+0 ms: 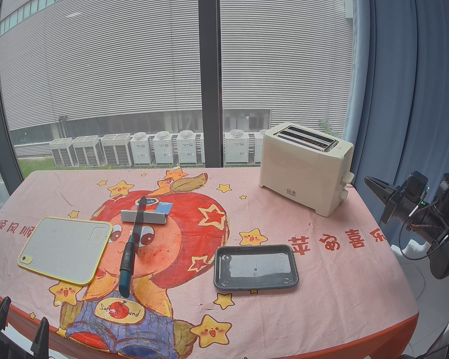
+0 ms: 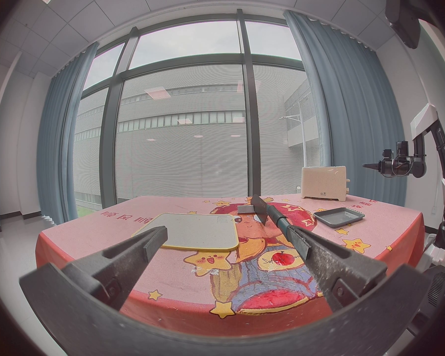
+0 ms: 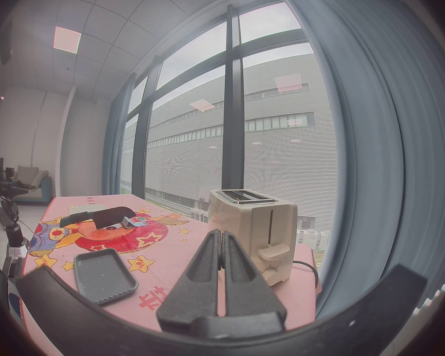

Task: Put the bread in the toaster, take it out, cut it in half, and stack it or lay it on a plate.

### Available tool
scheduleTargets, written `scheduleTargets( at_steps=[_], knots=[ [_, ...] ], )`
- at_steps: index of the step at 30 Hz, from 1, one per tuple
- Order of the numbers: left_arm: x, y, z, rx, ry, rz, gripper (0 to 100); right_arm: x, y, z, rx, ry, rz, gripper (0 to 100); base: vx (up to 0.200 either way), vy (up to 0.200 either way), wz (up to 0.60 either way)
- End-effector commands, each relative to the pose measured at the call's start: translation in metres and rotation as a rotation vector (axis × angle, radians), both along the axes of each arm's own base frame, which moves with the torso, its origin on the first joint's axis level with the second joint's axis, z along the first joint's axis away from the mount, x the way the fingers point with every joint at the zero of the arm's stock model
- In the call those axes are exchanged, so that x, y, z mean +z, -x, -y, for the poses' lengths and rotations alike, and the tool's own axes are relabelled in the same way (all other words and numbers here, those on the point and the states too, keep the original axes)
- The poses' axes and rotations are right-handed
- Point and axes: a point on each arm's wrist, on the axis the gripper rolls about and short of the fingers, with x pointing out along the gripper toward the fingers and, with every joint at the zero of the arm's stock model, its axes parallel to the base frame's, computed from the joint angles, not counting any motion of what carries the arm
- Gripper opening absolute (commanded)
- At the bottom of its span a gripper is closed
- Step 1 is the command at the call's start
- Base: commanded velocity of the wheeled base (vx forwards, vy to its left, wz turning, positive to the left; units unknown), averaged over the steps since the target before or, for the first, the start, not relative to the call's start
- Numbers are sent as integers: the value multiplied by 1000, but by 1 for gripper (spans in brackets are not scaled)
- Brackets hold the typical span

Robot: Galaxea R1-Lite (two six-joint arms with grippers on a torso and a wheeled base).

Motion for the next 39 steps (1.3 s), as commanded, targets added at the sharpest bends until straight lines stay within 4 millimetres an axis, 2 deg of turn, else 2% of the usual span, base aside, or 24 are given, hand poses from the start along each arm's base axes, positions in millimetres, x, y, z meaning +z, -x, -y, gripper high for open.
scheduleTargets(
  at_steps=[1, 16, 27, 39],
  knots=[
    [-4, -1, 0, 0, 0, -16, 100, 5, 5, -6, 20, -2, 17, 0, 0, 0, 0],
    [-4, -1, 0, 0, 0, -16, 100, -2, 23, -8, 29, 6, -29, 0, 0, 0, 0],
    [-4, -1, 0, 0, 0, -16, 100, -1, 29, -8, 32, 7, -30, 0, 0, 0, 0],
    [-4, -1, 0, 0, 0, -16, 100, -10, 34, -7, 27, -23, -100, 0, 0, 0, 0]
  ],
)
